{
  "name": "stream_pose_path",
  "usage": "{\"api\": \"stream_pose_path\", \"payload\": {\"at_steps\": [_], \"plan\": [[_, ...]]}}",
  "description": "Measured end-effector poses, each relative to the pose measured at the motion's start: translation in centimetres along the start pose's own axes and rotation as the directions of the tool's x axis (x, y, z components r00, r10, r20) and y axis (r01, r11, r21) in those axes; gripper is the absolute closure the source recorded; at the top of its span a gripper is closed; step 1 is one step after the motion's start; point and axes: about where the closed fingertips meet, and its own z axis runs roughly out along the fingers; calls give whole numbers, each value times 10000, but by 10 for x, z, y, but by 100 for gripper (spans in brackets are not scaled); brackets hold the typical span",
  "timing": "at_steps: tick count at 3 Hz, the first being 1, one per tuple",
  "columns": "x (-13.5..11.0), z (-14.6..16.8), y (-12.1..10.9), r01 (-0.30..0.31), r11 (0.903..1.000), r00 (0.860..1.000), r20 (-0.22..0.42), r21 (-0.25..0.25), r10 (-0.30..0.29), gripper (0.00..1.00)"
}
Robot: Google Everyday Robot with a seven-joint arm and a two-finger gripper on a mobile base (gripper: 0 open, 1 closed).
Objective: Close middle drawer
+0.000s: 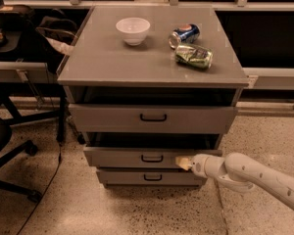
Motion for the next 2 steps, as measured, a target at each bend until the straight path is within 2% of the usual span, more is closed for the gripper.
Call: {"api": "stream_pose_path", "payload": {"at_steps": [2], "plan": [[-9, 6, 1, 240, 9997, 9997, 19, -82, -240, 11]]}}
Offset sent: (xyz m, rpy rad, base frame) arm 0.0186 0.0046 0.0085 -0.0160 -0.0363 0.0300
